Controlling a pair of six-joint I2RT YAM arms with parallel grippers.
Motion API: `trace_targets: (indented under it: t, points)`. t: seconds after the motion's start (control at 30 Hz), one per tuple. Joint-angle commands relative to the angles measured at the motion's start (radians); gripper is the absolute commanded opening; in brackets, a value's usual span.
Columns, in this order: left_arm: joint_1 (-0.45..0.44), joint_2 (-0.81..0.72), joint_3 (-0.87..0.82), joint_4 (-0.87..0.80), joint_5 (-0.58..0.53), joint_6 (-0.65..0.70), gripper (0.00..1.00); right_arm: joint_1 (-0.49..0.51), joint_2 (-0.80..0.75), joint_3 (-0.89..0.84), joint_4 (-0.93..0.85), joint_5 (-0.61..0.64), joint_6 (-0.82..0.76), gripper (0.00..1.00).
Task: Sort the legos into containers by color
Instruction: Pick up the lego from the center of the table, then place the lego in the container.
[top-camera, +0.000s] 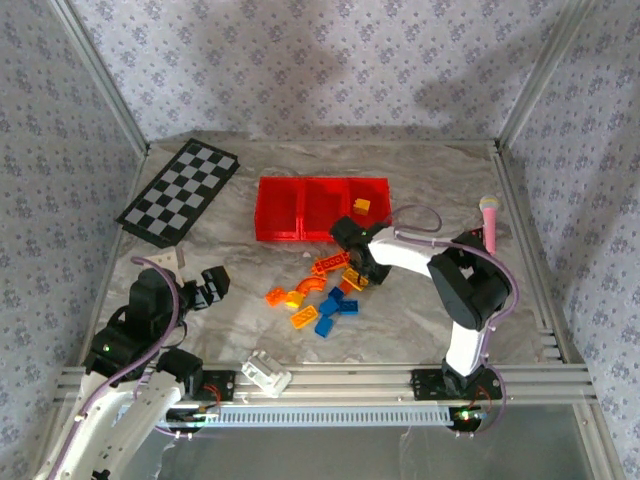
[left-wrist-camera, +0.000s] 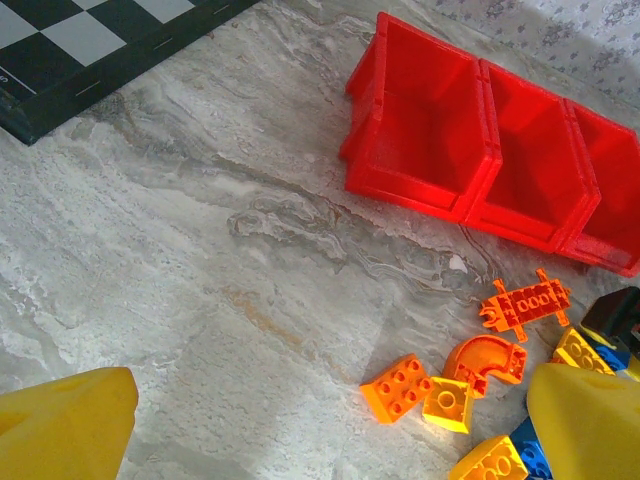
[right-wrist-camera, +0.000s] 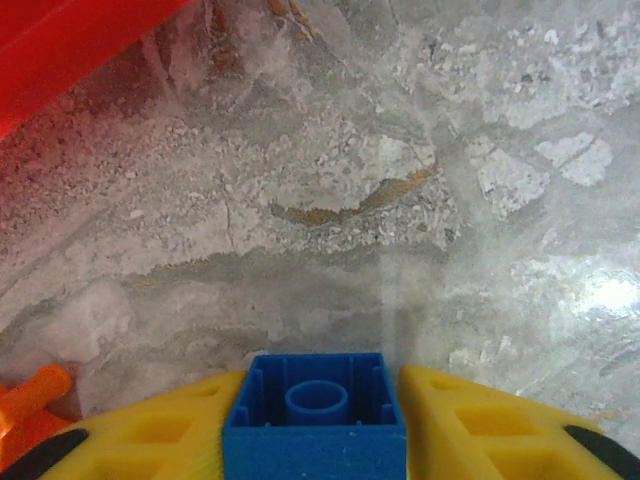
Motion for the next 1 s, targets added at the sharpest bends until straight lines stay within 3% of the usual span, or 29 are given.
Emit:
trace_targets:
  t: [0.0,0.17,0.27,0.43,0.73,0.97]
  points:
    - [-0.008,-0.002,0.005,-0.001,0.010,0.013,1.00,0.025,-0.074,0.002,-0.011,0.072,-0.054,0.39]
    - [-0.008,0.017,0.002,0.021,0.069,0.024,1.00,0.042,-0.157,0.041,-0.003,0.098,-0.164,0.31]
    - [-0.008,0.050,0.003,0.051,0.170,0.046,1.00,0.046,-0.199,0.069,0.010,0.107,-0.237,0.30]
    - [-0.008,0.127,0.018,0.056,0.293,0.059,1.00,0.032,-0.183,0.230,0.040,0.020,-0.444,0.30]
    - [-0.020,0.219,0.094,0.022,0.524,0.138,1.00,-0.036,0.167,0.710,-0.093,-0.214,-0.644,0.30]
    - [-0.036,0.194,0.154,-0.094,0.547,0.249,1.00,-0.068,0.448,1.044,-0.276,-0.279,-0.715,0.31]
